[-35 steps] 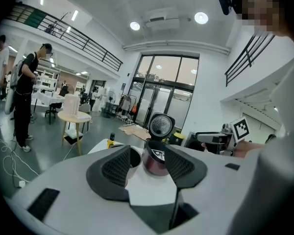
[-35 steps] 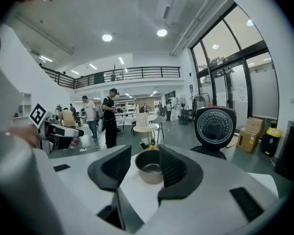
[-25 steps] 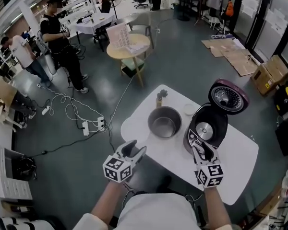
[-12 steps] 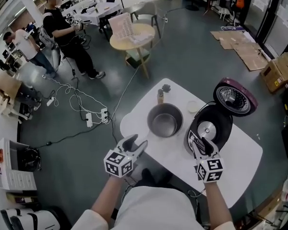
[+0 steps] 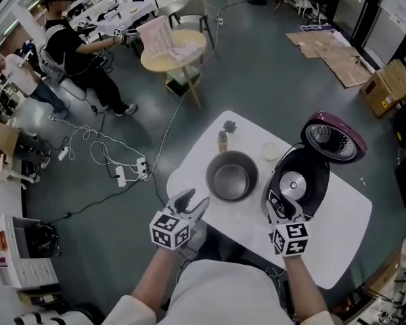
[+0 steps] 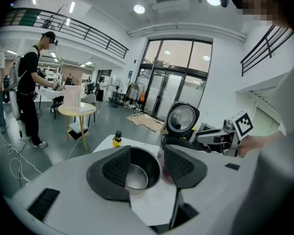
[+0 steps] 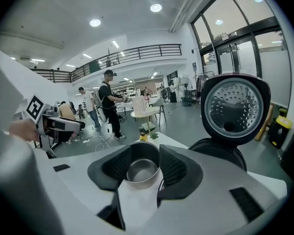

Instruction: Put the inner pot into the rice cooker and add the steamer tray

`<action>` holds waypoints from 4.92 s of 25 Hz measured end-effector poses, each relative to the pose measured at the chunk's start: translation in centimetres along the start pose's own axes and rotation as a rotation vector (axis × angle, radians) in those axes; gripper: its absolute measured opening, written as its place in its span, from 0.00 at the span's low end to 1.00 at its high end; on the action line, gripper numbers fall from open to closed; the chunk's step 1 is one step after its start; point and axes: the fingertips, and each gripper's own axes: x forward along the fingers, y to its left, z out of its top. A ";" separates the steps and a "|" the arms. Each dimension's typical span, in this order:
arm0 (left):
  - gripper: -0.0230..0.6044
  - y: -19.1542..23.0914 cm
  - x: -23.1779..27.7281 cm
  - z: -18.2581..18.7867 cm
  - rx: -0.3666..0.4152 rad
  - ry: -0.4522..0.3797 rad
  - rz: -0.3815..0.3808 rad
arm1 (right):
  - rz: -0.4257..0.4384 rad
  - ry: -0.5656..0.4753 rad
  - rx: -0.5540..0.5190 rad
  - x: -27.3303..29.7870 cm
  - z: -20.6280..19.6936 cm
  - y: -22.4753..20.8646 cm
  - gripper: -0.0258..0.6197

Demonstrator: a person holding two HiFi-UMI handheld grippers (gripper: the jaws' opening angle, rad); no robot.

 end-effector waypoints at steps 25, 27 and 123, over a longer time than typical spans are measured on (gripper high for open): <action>0.40 10.1 12.1 -4.1 0.163 0.289 -0.216 | -0.277 0.210 0.204 11.9 -6.9 1.2 0.34; 0.40 10.6 13.2 -4.9 0.180 0.312 -0.225 | -0.308 0.227 0.236 12.5 -8.1 1.0 0.34; 0.20 -16.7 25.9 4.5 0.446 0.200 -0.300 | -0.662 0.050 0.405 -7.7 -4.3 -20.7 0.13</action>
